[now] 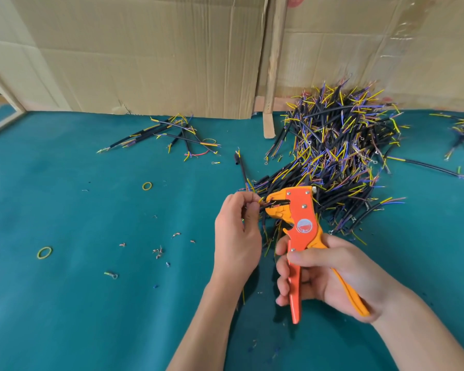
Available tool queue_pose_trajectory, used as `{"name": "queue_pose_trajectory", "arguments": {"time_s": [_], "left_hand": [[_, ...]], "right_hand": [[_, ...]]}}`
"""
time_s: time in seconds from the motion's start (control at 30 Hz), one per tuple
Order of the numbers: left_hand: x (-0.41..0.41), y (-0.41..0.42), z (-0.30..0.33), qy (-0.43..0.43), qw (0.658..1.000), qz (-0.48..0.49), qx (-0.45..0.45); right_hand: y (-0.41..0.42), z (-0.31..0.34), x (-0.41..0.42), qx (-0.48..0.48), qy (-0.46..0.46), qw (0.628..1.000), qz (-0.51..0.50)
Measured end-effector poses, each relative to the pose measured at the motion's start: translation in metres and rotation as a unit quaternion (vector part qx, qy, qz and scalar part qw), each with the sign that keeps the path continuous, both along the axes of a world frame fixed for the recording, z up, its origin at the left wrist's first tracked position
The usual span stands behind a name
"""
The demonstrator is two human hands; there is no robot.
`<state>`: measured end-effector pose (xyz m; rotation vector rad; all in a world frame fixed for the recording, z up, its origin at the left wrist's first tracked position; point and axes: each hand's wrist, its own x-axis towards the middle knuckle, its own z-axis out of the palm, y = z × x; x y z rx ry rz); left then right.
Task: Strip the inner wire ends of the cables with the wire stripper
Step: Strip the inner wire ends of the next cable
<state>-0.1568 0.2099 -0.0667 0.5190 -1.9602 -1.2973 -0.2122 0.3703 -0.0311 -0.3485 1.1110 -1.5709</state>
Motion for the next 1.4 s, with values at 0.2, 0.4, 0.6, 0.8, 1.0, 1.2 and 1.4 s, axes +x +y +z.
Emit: {"name": "queue_pose_trajectory", "arguments": {"time_s": [0.2, 0.4, 0.6, 0.8, 1.0, 1.2, 1.4], "left_hand": [[0.001, 0.0, 0.002, -0.012, 0.999, -0.002, -0.04], [0.0, 0.0, 0.001, -0.029, 0.998, 0.003, -0.063], [0.0, -0.001, 0.0, -0.041, 0.998, 0.017, -0.034], [-0.001, -0.003, -0.002, -0.041, 0.998, 0.04, 0.024], [-0.002, -0.005, -0.006, -0.034, 0.998, 0.038, 0.034], [0.0, -0.001, 0.0, -0.026, 0.999, 0.036, -0.012], [0.0, -0.001, -0.003, -0.025, 0.999, 0.032, -0.022]], "right_hand": [[0.001, 0.003, -0.001, 0.007, 0.014, 1.0, -0.011], [0.001, 0.003, -0.001, 0.033, 0.028, 0.999, -0.018], [0.002, 0.005, -0.004, 0.015, 0.017, 0.999, -0.043], [0.002, 0.002, -0.003, 0.025, -0.009, 1.0, 0.005], [-0.006, -0.004, 0.0, 0.029, -0.054, 0.998, -0.021], [-0.004, -0.007, -0.002, 0.016, -0.045, 0.999, 0.007], [-0.004, -0.009, -0.001, 0.01, -0.043, 0.999, 0.022]]}}
